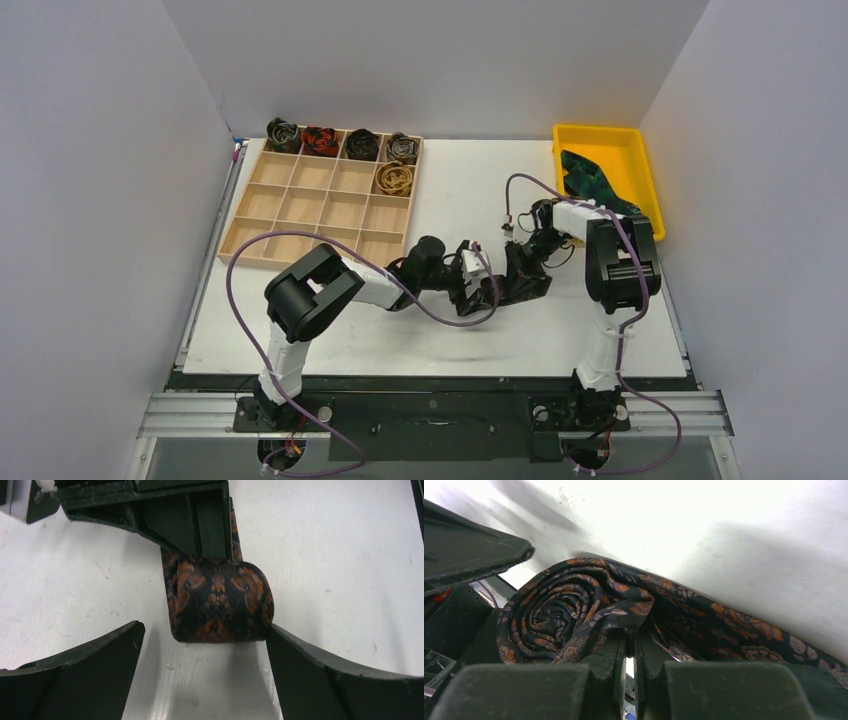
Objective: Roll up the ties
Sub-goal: Roll the tie at the center of the board.
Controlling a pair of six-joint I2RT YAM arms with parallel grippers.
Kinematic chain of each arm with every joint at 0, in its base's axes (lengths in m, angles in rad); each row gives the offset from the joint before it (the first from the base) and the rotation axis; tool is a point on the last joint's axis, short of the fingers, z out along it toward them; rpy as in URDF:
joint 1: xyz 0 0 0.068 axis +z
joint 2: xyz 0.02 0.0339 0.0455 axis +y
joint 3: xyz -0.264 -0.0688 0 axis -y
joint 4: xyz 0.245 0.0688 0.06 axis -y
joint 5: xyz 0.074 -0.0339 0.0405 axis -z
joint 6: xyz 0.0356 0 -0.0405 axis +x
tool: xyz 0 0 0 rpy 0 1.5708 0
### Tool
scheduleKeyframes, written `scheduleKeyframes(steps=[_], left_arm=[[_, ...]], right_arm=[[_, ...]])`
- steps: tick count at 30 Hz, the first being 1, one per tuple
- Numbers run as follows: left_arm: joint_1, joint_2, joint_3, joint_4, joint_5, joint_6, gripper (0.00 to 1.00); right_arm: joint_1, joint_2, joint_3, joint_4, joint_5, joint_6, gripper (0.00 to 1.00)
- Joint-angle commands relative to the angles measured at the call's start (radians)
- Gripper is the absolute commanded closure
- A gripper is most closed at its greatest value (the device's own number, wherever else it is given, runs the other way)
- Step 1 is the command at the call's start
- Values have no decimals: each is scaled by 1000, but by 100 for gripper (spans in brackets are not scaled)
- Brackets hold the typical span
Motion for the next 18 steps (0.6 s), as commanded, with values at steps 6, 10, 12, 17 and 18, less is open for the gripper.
scheduleKeyframes(steps=[6,10,12,17,18], left_arm=[[-32,60,48,68,0,19,12],[-33,76,43,47,5,41,15],[-34,77,38,25,6,59,29],[-22,49,-13,0,17,91,66],[-20,45,-24,-13,22,93,68]], right_arm=[[86,13,-74,184,129,64,100],[85,19,-79,206,109,112,100],[80,13,-83,210,101,117,100],[42,-48,-93,194,14,78,96],[26,-73,-85,178,-6,64,92]])
